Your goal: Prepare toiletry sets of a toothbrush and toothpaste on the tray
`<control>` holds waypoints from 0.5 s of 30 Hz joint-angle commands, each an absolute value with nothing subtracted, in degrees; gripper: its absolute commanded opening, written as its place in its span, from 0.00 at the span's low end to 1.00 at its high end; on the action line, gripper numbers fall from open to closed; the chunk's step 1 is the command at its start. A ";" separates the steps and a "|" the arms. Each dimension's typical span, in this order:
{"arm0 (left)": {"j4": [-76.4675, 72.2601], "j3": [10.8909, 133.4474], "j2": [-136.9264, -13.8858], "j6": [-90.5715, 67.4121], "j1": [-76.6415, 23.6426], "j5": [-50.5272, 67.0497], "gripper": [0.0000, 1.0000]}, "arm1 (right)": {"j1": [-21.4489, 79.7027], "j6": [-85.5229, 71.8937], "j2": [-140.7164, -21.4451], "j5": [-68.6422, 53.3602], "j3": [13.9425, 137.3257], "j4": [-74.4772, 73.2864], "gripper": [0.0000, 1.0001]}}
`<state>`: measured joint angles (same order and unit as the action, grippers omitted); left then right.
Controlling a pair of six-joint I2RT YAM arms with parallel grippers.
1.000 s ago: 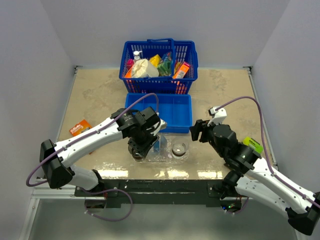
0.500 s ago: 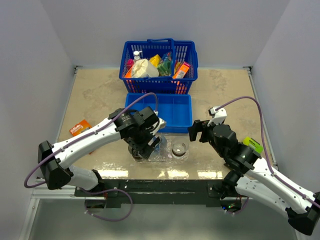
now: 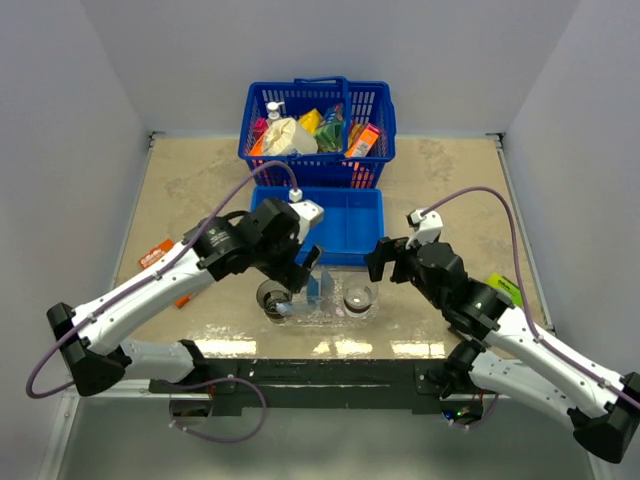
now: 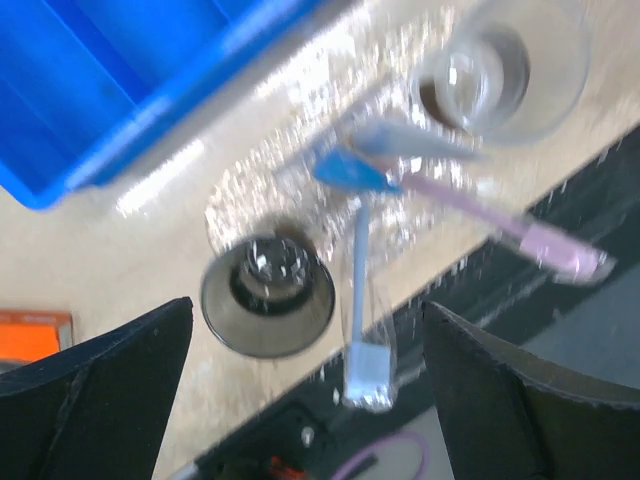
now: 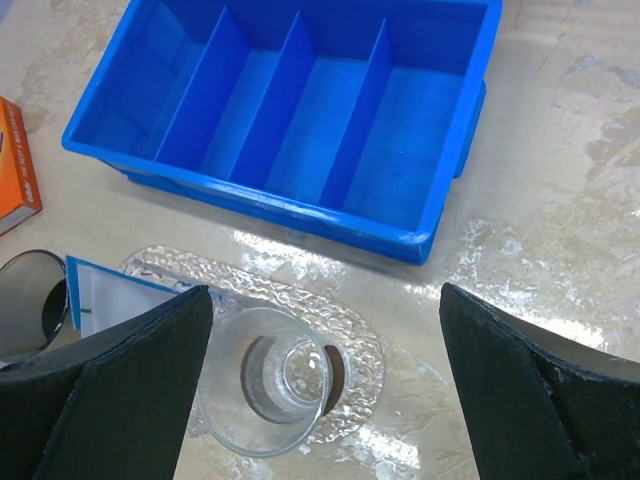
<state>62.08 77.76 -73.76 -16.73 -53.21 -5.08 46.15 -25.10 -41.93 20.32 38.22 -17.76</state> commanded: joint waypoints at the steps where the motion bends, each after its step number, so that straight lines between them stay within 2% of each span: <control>1: 47.83 73.23 -67.08 -15.21 -46.07 -7.91 1.00 | 45.53 -26.28 -45.43 19.60 42.09 -13.19 0.98; 10: 22.10 58.46 -58.11 -14.94 -27.26 -3.52 1.00 | 35.09 -26.54 -49.57 11.70 46.14 -13.00 0.98; 15: 14.95 52.05 -54.67 -15.82 -14.80 -0.44 1.00 | 28.49 -26.10 -47.99 10.20 48.42 -16.43 0.98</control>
